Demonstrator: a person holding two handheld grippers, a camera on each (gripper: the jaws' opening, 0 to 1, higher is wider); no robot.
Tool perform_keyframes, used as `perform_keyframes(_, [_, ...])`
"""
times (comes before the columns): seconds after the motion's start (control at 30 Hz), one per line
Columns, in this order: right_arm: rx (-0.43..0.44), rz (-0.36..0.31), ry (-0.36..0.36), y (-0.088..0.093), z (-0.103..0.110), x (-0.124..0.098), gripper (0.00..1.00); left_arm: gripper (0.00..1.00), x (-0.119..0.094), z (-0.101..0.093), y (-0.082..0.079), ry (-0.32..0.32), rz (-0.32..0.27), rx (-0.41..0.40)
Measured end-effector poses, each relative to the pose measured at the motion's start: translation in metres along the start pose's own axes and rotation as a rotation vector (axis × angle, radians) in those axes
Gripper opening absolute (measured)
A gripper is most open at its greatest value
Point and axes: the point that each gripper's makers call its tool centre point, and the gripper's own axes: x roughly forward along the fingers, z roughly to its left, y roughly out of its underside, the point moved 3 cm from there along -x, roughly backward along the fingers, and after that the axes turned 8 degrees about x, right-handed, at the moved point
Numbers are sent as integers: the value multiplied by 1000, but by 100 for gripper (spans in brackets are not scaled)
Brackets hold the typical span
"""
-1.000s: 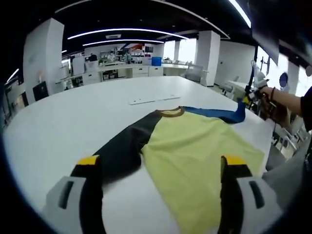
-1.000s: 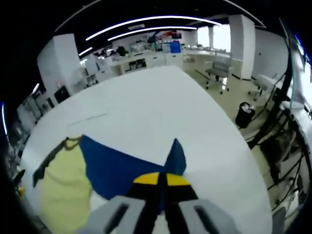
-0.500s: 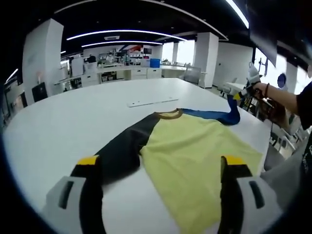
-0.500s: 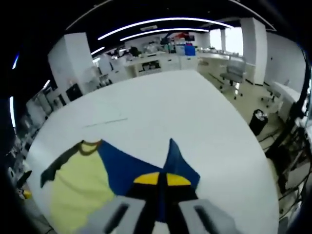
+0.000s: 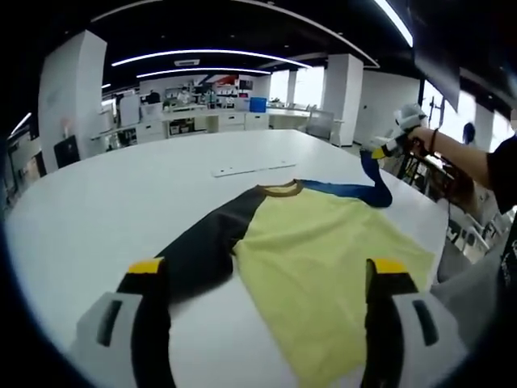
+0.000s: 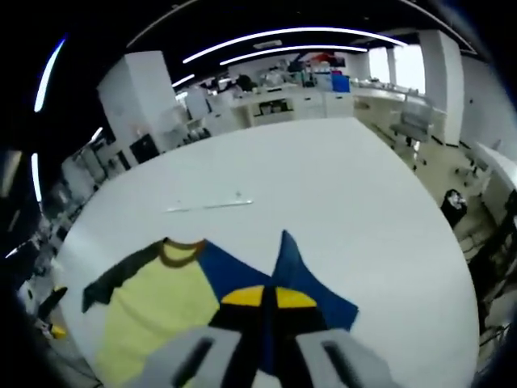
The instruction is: Fold the garment on the visible template until the final outline fits inside the template.
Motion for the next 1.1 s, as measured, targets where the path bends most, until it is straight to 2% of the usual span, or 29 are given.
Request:
perform_keyframes(0.13, [-19, 5, -34, -4, 21, 9, 0, 99, -1, 1, 2, -3, 3, -6])
perform_keyframes(0.6, [-78, 16, -90, -14, 64, 19, 0, 99, -2, 5, 3, -10, 0, -11])
perform_keyframes(1.1, [-164, 42, -184, -15, 123, 36, 0, 99, -1, -6, 6, 17, -9, -28])
